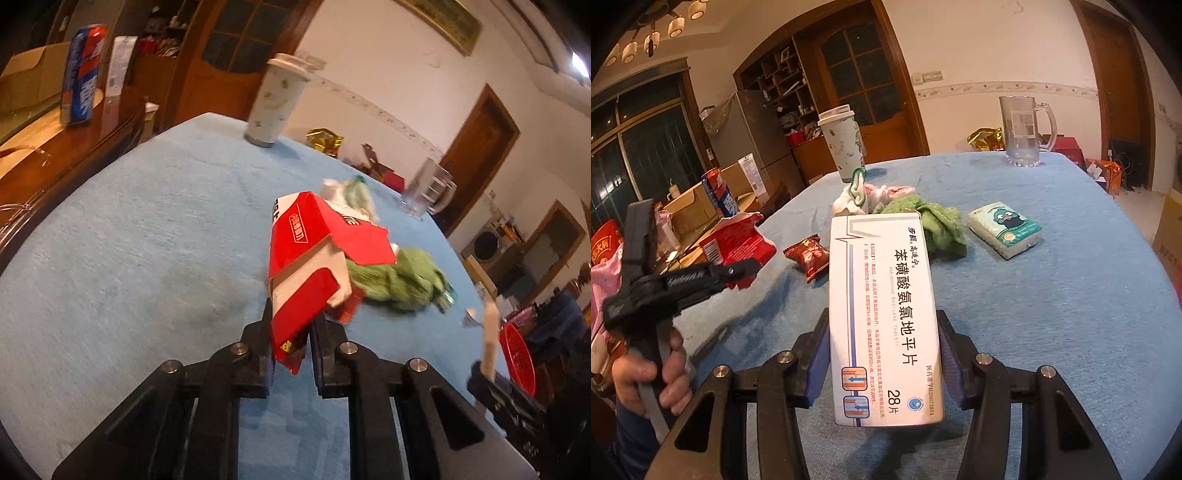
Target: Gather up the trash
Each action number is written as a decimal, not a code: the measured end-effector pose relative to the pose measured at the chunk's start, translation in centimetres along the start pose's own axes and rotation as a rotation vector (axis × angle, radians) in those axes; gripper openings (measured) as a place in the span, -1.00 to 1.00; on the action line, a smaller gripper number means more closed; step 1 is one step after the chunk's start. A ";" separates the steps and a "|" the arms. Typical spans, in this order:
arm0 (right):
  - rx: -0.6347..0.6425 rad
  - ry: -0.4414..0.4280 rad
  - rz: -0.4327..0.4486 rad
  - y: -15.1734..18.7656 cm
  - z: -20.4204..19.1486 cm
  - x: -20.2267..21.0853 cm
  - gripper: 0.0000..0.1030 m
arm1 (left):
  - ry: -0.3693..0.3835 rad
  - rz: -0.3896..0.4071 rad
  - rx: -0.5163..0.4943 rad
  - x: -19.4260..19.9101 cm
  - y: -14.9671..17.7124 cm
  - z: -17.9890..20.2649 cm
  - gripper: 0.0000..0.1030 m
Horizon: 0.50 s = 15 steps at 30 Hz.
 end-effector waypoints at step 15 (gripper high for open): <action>-0.066 0.040 0.020 -0.2 1.2 0.2 0.09 | -0.039 0.071 -0.232 0.8 3.3 7.0 -0.71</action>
Point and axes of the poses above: each gripper's, at about its wrist camera, not at the fingertips, and x roughly against the way its jaws point, z to its right, y to its underside, the point moved 2 cm from there along -x, roughly the way its jaws point, and after that the axes turned 1 degree about -z, right-handed, at the moved point
